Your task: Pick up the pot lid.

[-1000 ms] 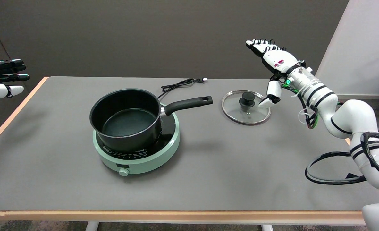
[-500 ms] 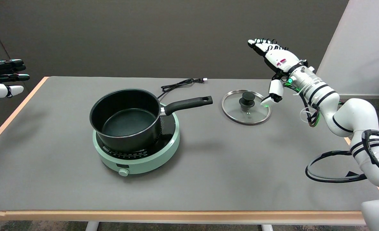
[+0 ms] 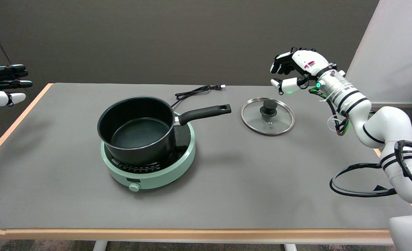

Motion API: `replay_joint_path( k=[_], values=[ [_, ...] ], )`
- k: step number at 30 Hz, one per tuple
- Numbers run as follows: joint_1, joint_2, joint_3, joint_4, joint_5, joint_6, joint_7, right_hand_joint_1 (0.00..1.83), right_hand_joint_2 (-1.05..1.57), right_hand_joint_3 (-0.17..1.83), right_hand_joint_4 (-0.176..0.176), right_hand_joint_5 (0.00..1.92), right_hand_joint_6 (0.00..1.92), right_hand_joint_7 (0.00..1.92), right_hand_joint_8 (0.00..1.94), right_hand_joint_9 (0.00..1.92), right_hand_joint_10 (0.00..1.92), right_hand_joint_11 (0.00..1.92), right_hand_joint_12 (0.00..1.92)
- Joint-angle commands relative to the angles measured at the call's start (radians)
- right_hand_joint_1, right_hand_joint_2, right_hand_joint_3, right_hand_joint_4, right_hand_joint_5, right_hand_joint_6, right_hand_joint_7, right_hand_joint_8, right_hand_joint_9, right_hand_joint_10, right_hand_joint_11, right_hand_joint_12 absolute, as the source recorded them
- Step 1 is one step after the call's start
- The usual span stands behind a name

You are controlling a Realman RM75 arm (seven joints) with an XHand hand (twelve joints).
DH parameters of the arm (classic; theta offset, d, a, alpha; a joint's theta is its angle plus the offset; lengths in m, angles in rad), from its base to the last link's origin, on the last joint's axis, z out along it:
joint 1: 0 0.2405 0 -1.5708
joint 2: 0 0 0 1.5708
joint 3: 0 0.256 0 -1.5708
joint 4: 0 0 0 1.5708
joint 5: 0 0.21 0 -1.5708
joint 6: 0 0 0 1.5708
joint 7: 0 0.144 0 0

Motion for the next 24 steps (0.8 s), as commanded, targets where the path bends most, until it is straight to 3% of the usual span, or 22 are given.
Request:
replay_joint_path(
  k=[1, 4, 7, 18, 24],
  values=[
    [0.01, -0.017, 0.018, -0.023, -0.008, -0.044, 0.005, 0.81, 0.71, 0.79, 0.113, 0.75, 0.71, 0.92, 0.44, 0.81, 0.72, 0.51, 1.2],
    [0.017, -0.018, 0.003, -0.03, -0.043, -0.039, 0.009, 0.81, 0.69, 0.79, 0.112, 0.75, 0.69, 0.91, 0.42, 0.8, 0.71, 0.5, 1.19],
    [0.024, -0.019, -0.019, -0.034, -0.102, -0.035, 0.011, 0.83, 0.63, 0.85, 0.09, 0.73, 0.61, 0.87, 0.36, 0.75, 0.66, 0.46, 1.17],
    [0.079, -0.035, -0.132, -0.148, -0.123, -0.021, 0.026, 0.9, 0.57, 0.93, 0.046, 0.67, 0.42, 0.74, 0.25, 0.65, 0.51, 0.36, 0.87],
    [0.113, -0.038, -0.149, -0.188, -0.132, -0.019, 0.037, 0.77, 0.52, 0.9, 0.028, 0.63, 0.34, 0.7, 0.22, 0.58, 0.47, 0.2, 0.58]
  ],
)
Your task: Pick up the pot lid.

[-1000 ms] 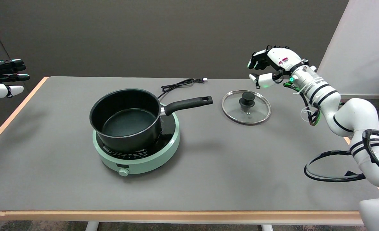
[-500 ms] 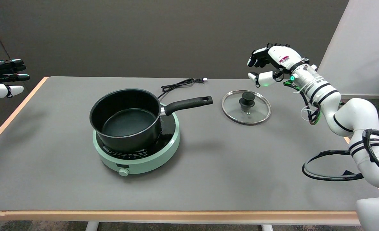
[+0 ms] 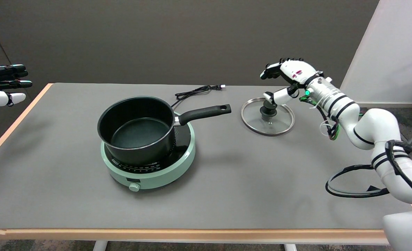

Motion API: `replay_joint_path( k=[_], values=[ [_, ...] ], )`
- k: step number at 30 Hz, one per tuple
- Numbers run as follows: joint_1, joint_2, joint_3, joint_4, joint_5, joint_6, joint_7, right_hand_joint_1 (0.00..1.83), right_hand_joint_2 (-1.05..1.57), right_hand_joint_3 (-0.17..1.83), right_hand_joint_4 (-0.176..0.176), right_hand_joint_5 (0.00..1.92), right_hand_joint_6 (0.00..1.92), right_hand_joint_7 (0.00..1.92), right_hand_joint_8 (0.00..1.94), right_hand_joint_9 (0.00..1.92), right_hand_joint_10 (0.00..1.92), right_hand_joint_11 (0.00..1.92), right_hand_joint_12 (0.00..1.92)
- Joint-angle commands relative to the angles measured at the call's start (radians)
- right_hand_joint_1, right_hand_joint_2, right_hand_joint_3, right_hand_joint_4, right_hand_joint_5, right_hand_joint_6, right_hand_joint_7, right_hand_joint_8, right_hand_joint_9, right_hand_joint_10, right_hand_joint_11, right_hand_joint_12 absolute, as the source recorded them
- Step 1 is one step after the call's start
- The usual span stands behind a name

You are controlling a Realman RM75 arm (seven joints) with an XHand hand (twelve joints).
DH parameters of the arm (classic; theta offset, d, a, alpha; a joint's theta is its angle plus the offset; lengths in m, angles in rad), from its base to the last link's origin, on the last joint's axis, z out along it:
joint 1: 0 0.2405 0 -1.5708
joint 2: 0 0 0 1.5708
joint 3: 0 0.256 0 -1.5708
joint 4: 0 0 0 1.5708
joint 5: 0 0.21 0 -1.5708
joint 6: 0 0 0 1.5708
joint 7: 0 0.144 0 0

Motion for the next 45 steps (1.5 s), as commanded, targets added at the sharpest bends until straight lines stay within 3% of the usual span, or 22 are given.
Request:
replay_joint_path(
  k=[1, 19, 32, 45],
  values=[
    [0.077, -0.018, -0.092, -0.117, -0.055, 0.01, 0.023, 0.75, 0.52, 0.87, 0.026, 0.63, 0.33, 0.69, 0.24, 0.58, 0.44, 0.19, 0.54],
    [0.067, -0.014, -0.098, -0.169, -0.089, 0.057, 0.043, 0.79, 0.46, 0.92, 0.04, 0.57, 0.26, 0.53, 0.19, 0.52, 0.43, 0.16, 0.56],
    [0.081, -0.018, -0.093, -0.209, -0.123, 0.062, 0.043, 0.94, 0.48, 0.98, 0.038, 0.57, 0.26, 0.63, 0.21, 0.64, 0.55, 0.19, 0.56],
    [0.124, -0.021, -0.1, -0.262, -0.123, 0.081, 0.043, 0.94, 0.5, 0.98, 0.068, 0.61, 0.3, 0.63, 0.21, 0.64, 0.54, 0.2, 0.57]
  ],
)
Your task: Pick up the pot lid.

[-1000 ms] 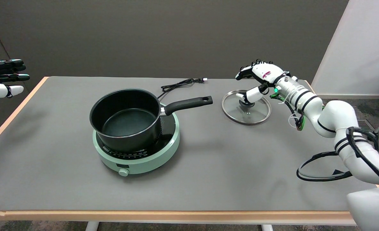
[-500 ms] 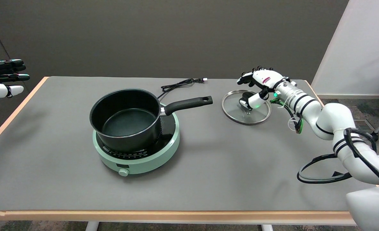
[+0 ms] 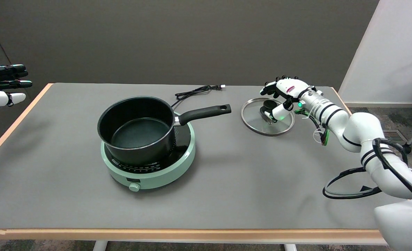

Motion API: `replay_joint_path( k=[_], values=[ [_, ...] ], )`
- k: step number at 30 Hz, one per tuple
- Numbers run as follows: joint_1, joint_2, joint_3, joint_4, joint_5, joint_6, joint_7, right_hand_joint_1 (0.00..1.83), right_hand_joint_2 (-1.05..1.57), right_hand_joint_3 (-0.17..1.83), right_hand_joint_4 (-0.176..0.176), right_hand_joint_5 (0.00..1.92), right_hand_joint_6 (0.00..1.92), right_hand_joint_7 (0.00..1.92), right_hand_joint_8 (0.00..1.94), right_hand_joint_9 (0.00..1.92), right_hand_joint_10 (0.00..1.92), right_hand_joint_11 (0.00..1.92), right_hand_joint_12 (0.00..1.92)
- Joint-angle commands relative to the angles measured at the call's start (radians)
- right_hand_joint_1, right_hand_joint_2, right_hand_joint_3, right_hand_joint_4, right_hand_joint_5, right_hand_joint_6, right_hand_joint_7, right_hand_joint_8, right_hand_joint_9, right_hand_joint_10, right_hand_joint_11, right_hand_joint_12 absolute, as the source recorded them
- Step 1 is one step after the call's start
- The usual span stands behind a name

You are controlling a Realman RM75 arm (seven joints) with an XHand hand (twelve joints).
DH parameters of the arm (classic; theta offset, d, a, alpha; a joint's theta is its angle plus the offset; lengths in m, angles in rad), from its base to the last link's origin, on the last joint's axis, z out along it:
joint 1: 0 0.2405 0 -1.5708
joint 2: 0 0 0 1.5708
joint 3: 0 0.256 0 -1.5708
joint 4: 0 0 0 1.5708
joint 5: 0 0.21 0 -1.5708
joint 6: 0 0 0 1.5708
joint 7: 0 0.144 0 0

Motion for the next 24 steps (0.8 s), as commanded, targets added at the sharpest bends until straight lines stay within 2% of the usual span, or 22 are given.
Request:
replay_joint_path(
  k=[1, 24],
  values=[
    [0.043, -0.005, -0.007, -0.069, -0.013, 0.018, 0.002, 0.94, 0.5, 0.98, 0.07, 0.61, 0.3, 0.63, 0.21, 0.63, 0.54, 0.2, 0.57],
    [0.052, -0.013, -0.007, -0.113, -0.013, 0.018, 0.002, 0.93, 0.52, 0.96, 0.086, 0.65, 0.37, 0.67, 0.21, 0.64, 0.53, 0.22, 0.58]
  ],
)
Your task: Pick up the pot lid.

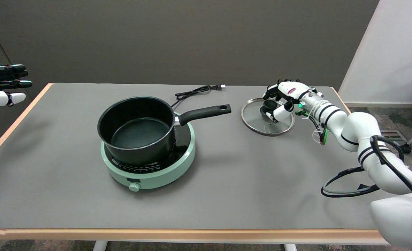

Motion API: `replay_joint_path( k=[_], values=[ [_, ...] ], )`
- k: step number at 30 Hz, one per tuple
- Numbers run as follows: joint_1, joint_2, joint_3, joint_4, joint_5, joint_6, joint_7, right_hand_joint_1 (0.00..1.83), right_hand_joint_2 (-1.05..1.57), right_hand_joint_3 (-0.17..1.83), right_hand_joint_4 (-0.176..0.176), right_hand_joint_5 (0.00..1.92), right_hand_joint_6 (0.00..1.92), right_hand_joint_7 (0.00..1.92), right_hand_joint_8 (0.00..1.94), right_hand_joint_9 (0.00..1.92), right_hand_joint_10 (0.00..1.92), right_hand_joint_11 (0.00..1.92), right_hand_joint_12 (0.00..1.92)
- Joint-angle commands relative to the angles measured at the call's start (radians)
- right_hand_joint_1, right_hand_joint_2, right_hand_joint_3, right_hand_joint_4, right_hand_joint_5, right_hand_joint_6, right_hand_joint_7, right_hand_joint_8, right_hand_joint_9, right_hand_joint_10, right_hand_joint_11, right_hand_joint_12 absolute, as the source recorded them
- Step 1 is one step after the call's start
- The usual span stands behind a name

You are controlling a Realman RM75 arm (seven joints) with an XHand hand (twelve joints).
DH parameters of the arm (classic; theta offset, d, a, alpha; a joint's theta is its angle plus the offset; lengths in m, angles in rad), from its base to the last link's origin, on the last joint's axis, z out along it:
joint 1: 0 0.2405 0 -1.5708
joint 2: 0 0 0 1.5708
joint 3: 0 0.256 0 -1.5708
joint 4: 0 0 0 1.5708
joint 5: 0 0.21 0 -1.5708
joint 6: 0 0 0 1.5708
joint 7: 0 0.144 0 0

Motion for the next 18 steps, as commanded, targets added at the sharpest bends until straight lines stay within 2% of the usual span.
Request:
replay_joint_path(
  k=[1, 18],
  values=[
    [0.01, -0.007, -0.001, -0.031, -0.002, 0.002, 0.0, 0.93, 0.52, 0.96, 0.086, 0.65, 0.38, 0.67, 0.21, 0.65, 0.53, 0.23, 0.58],
    [0.034, -0.026, -0.001, -0.057, -0.002, 0.0, 0.0, 0.93, 0.55, 0.93, 0.094, 0.68, 0.44, 0.74, 0.24, 0.69, 0.59, 0.25, 0.6]
  ],
)
